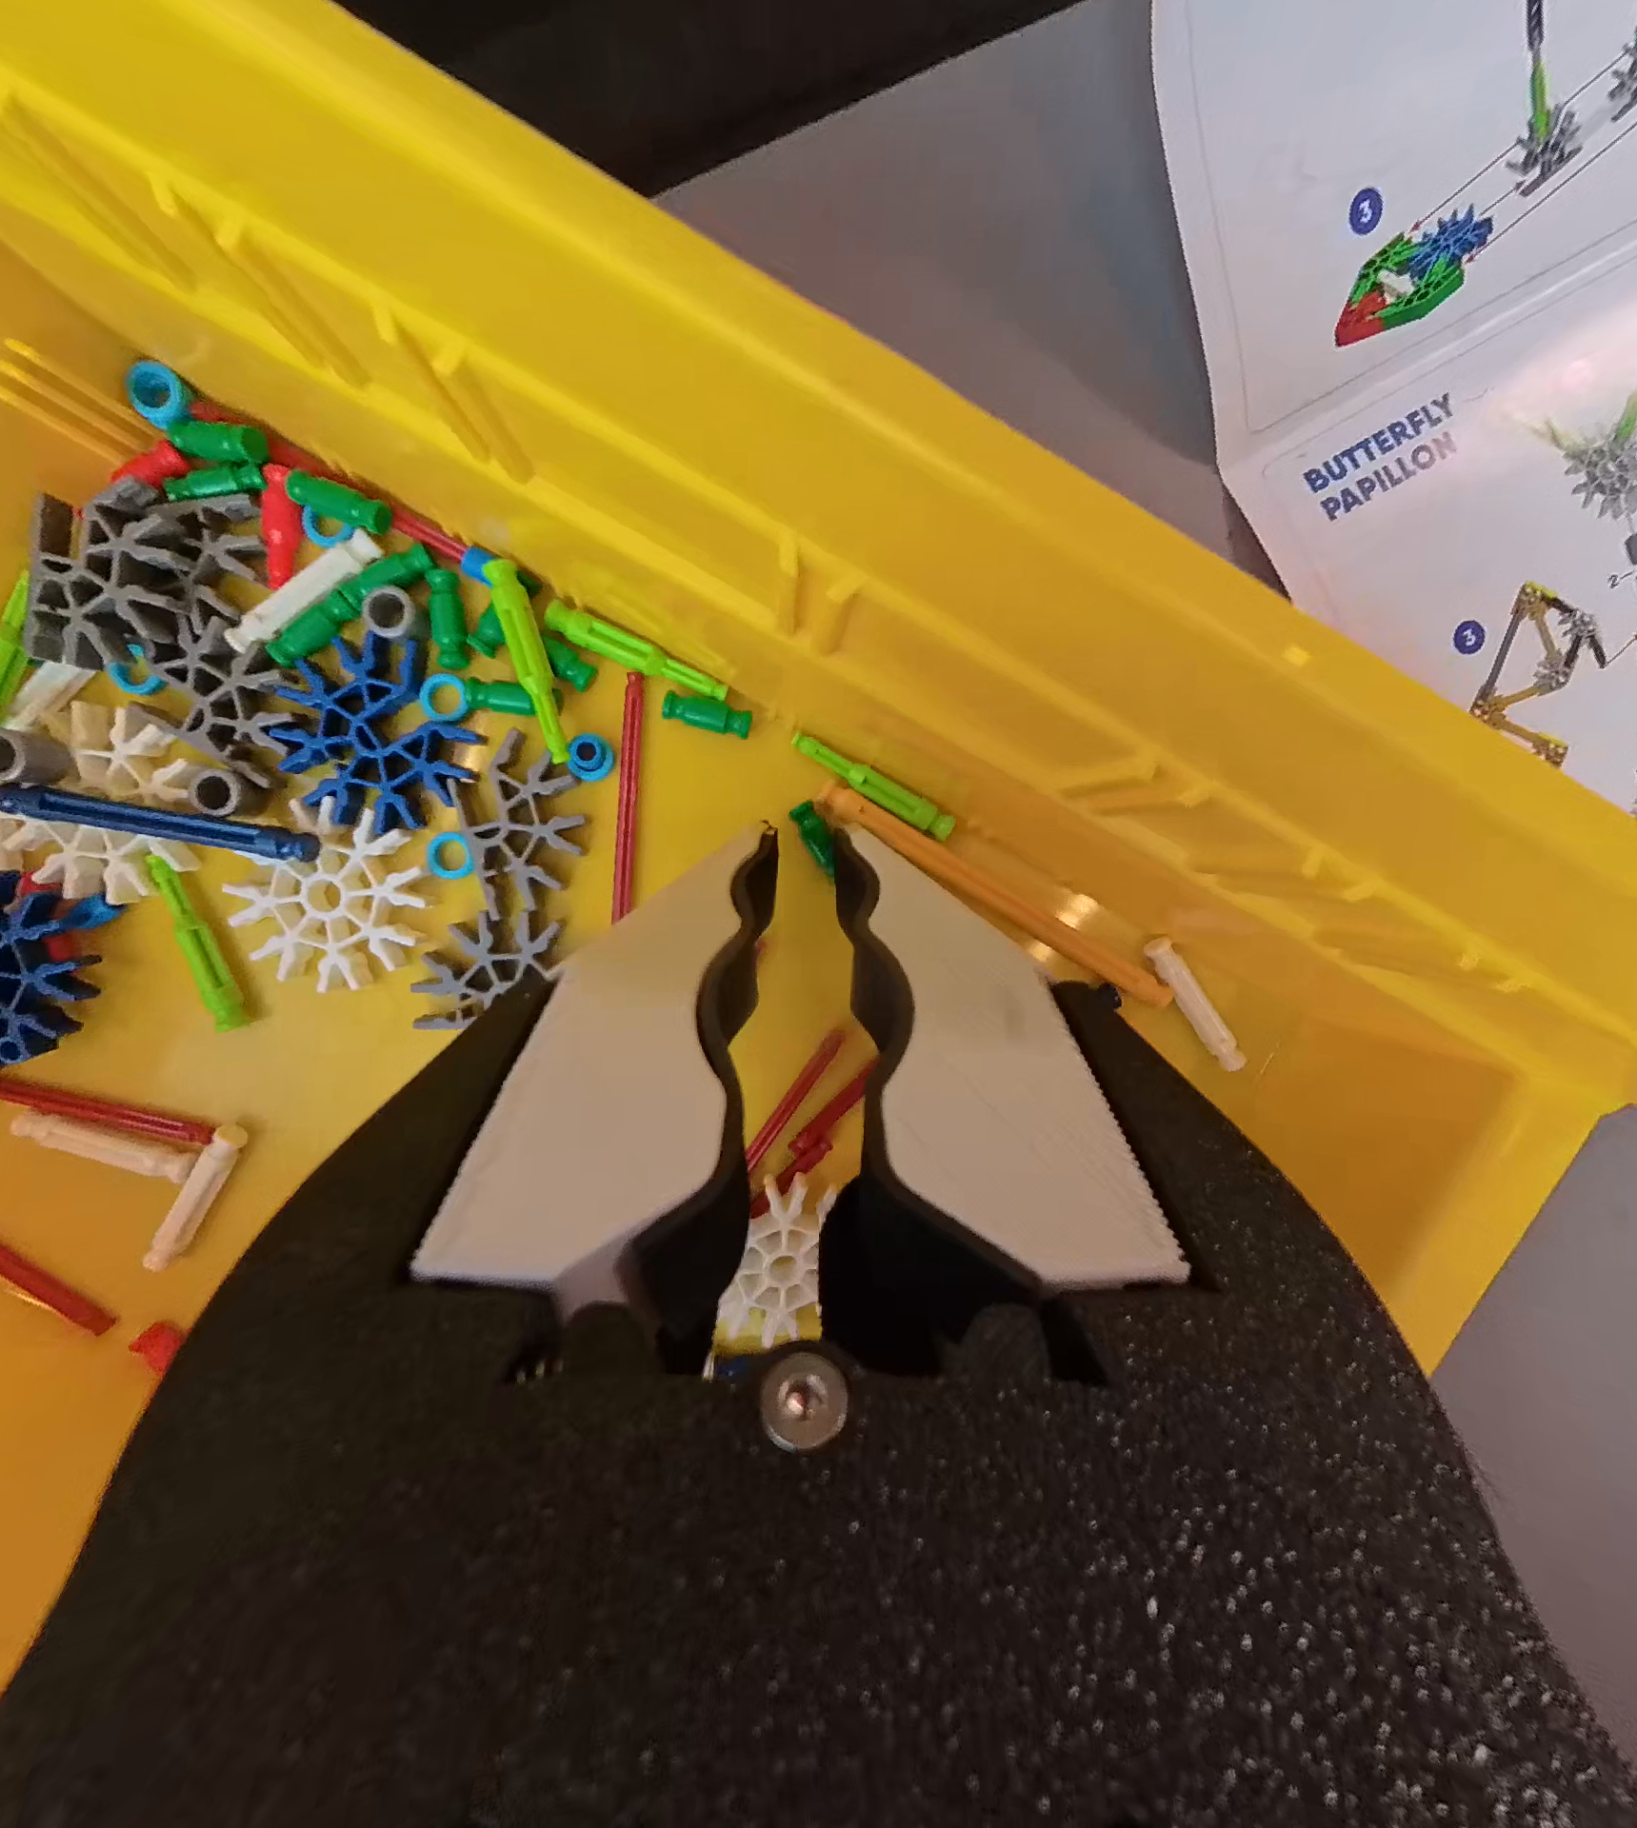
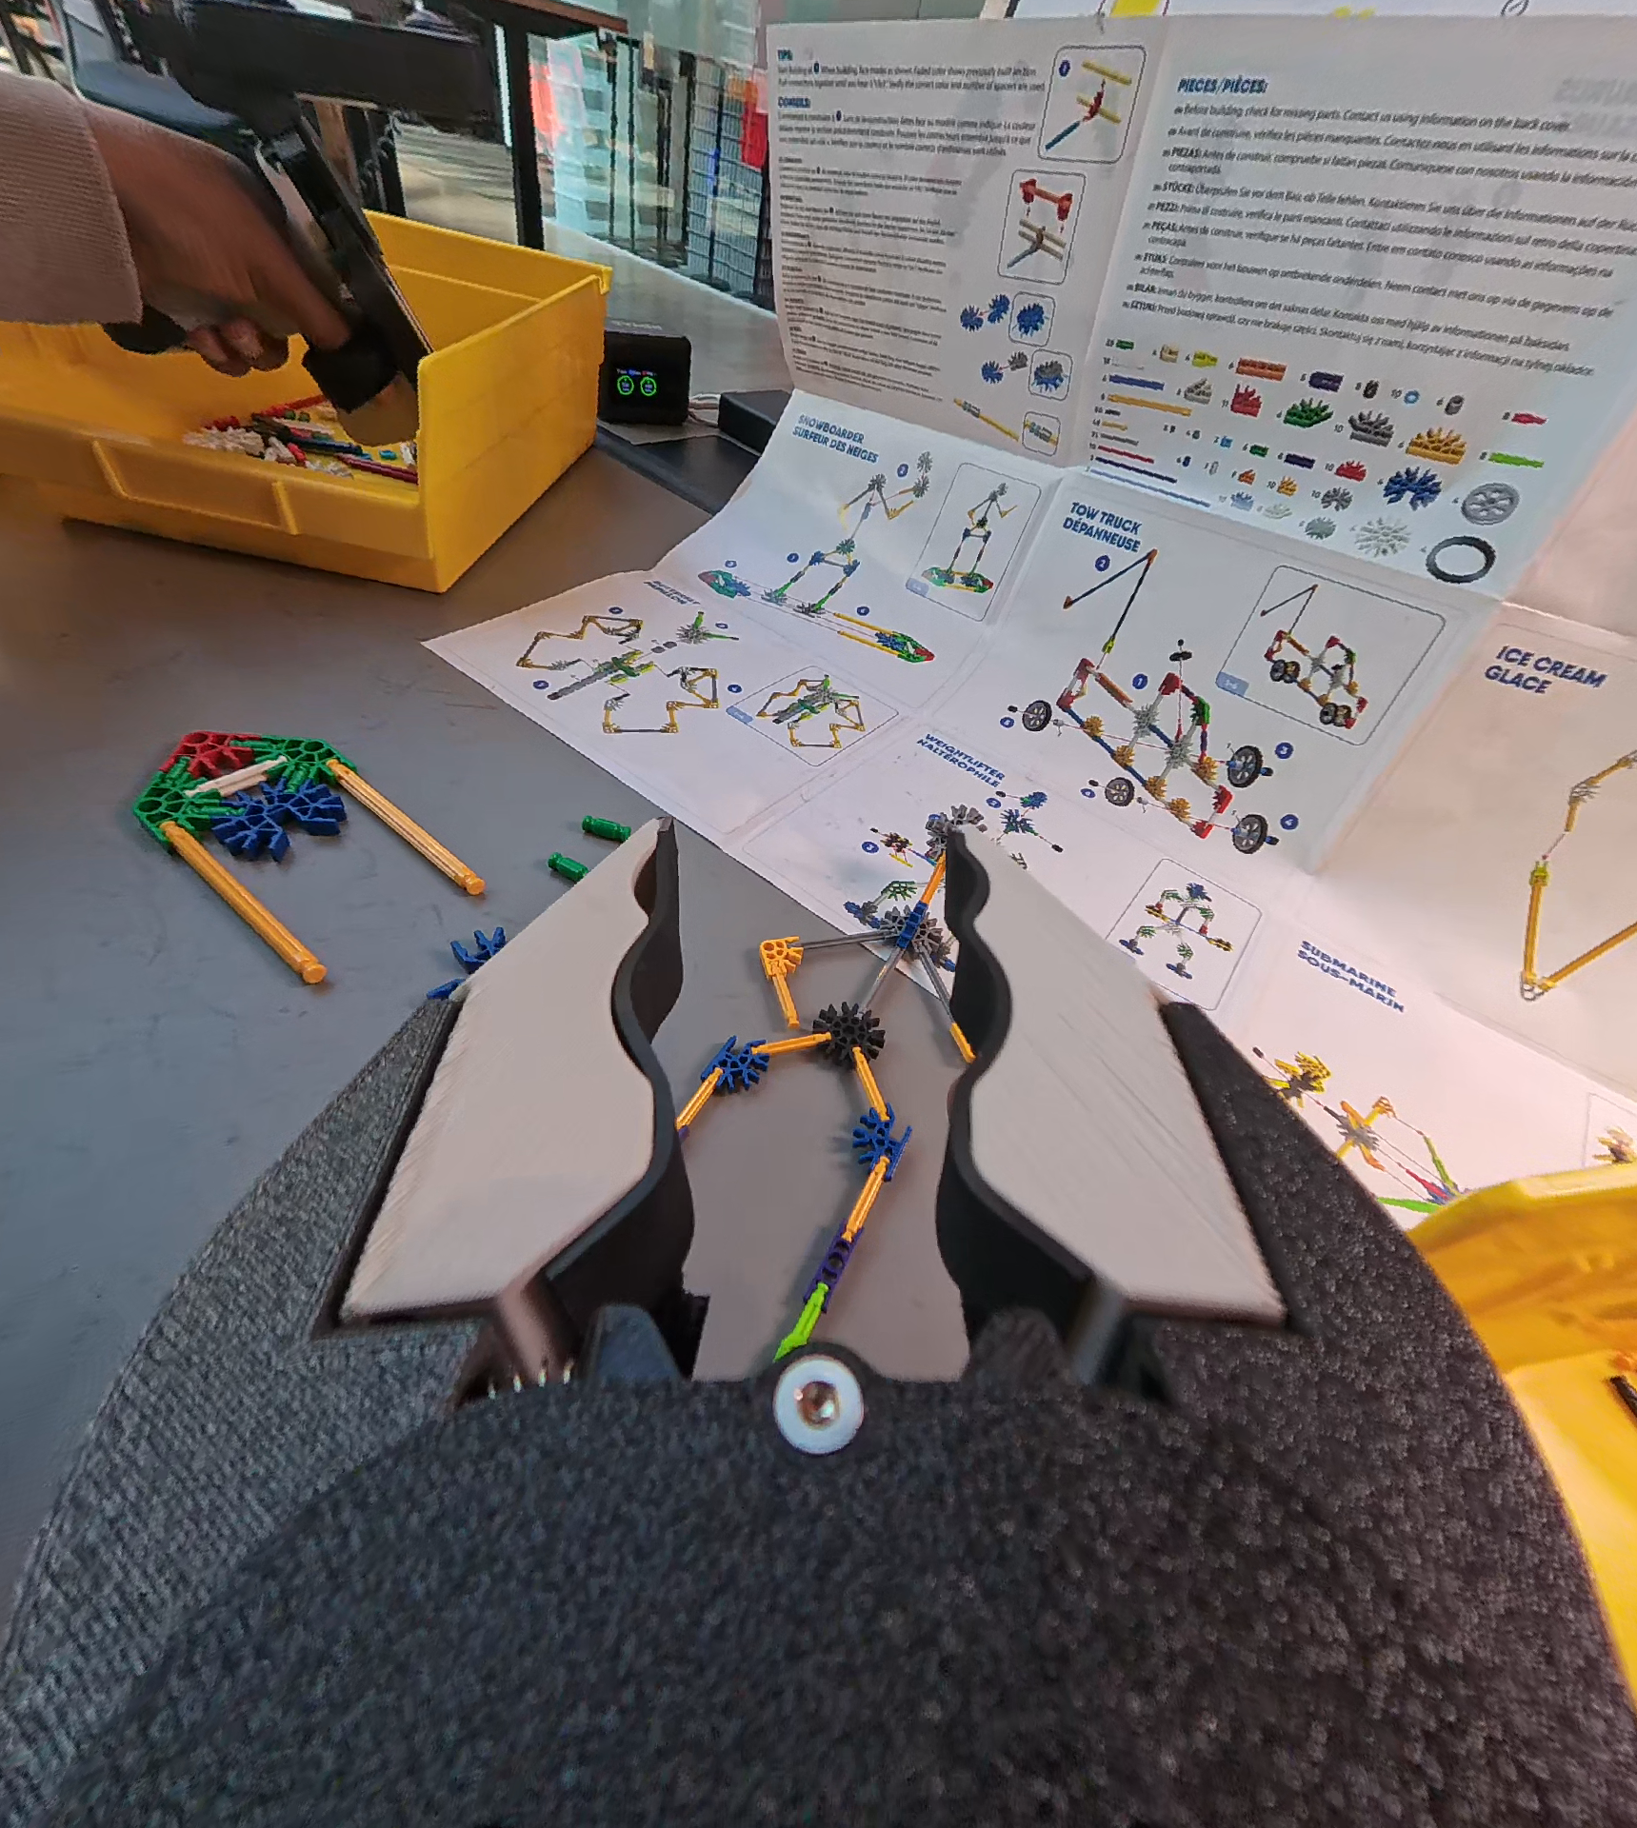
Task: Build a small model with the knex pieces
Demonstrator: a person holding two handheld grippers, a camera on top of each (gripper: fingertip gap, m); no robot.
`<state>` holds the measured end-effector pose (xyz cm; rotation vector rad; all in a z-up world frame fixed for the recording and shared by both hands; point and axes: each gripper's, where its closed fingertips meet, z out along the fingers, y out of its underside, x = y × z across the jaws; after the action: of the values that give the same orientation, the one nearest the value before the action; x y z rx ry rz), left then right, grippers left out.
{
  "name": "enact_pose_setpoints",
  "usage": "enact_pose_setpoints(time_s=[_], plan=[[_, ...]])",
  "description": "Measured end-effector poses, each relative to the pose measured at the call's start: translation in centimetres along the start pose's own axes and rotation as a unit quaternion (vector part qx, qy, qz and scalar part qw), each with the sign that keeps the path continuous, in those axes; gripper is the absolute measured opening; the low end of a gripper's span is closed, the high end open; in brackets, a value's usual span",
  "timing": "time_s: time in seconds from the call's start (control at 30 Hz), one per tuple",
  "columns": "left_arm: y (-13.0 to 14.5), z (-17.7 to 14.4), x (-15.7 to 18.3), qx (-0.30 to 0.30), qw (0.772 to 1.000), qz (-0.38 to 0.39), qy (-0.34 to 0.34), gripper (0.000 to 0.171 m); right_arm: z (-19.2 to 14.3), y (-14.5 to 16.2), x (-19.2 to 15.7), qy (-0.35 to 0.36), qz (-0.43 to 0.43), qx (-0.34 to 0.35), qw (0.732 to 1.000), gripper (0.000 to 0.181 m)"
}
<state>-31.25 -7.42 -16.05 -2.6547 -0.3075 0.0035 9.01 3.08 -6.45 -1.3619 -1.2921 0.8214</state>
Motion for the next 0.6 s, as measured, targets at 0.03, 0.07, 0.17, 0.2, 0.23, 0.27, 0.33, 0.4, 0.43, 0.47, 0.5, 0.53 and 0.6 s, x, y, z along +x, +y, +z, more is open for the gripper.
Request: enact_pose_setpoints(time_s=[0.03,0.07,0.17,0.2,0.23,0.27,0.33,0.4,0.43,0.47,0.5,0.53,0.6], plan=[[0.1,0.1,0.0,-0.005,1.0,0.0,0.001,0.011,0.0,0.0,0.0,0.001,0.0,0.0,1.0,0.053],[0.4,0.2,0.0,-0.012,1.0,0.004,-0.003,0.01,0.0,-0.1,0.1,0.001,0.0,0.001,1.0,0.053],[0.6,0.2,-0.3,-0.02,1.0,0.016,-0.017,0.006,-0.1,-0.1,0.1,0.001,0.002,0.002,1.0,0.053],[0.6,0.2,-0.4,-0.022,0.999,0.019,-0.02,0.006,-0.1,-0.1,0.1,0.001,0.002,0.002,1.0,0.053],[0.7,0.2,-0.4,-0.023,0.999,0.022,-0.021,0.006,-0.1,-0.1,0.1,0.001,0.001,0.002,1.0,0.053],[0.7,0.2,-0.4,-0.023,0.999,0.025,-0.022,0.006,-0.1,-0.1,0.1,0.001,0.001,0.002,1.0,0.053],[0.7,0.2,-0.4,-0.024,0.999,0.04,-0.024,0.005,-0.1,-0.1,0.0,0.0,0.0,0.002,1.0,0.053],[0.6,0.0,-0.5,-0.024,0.998,0.057,-0.033,0.005,-0.1,-0.2,0.1,0.001,-0.002,0.003,1.0,0.052],[0.3,-0.5,-0.5,-0.015,0.997,0.064,-0.041,0.005,-0.2,-0.3,0.1,0.003,-0.002,0.004,1.0,0.053],[-0.5,-1.5,-0.3,0.008,0.997,0.068,-0.048,0.005,-0.2,-0.3,0.2,0.005,-0.001,0.005,1.0,0.053],[-1.7,-3.1,0.1,0.041,0.994,0.074,-0.062,0.005,-0.2,-0.3,0.3,0.006,0.0,0.006,1.0,0.053],[-3.1,-5.2,0.6,0.079,0.989,0.091,-0.089,0.005,-0.2,-0.3,0.4,0.006,0.002,0.006,1.0,0.053],[-5.5,-9.1,4.8,0.148,0.974,0.141,-0.094,0.005,-0.1,-0.1,0.4,0.004,0.006,0.003,1.0,0.053]])
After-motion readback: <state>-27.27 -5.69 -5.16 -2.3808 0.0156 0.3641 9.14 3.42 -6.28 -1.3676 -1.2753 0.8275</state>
